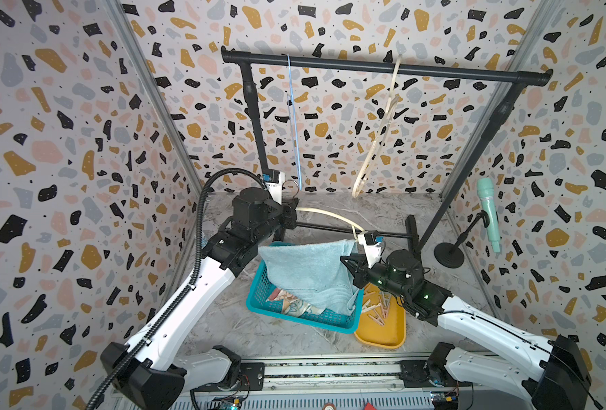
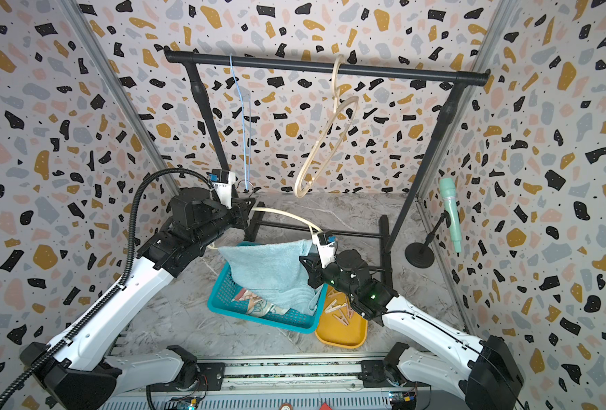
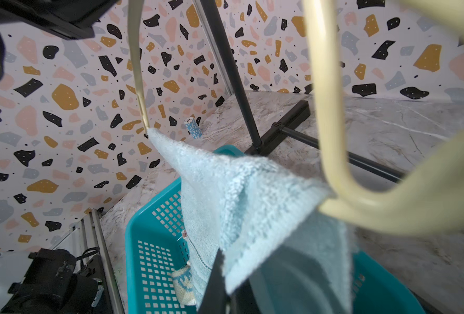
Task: Remove the clothespins securing towels to the hanger
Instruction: Remove the towel from the hanger.
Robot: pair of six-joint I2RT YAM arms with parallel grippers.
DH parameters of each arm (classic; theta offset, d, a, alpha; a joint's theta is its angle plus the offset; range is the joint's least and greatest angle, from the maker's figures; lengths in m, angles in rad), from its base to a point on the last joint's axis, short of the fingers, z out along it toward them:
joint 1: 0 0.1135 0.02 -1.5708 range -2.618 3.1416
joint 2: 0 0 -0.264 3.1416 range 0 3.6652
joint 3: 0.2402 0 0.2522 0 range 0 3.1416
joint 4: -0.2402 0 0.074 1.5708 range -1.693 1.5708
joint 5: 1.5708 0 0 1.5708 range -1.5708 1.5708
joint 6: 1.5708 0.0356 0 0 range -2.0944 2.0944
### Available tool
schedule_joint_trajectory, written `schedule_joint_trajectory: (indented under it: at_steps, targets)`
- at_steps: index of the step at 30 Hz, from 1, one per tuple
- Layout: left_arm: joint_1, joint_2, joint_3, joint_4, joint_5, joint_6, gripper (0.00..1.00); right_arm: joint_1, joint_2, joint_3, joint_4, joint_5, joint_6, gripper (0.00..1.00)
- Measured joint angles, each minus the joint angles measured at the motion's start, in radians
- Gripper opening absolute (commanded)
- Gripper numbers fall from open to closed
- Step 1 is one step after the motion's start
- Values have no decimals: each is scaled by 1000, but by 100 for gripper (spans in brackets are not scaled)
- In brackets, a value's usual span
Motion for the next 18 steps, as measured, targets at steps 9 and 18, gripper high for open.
schedule_joint_trajectory:
  at_steps: [9, 18]
  targets:
    - [0, 2, -34, 11, -91, 26, 0, 7, -95, 23, -56, 13, -4, 0]
    - [-9, 3, -36, 31, -139, 32, 0, 7, -193, 72, -146, 60, -23, 0]
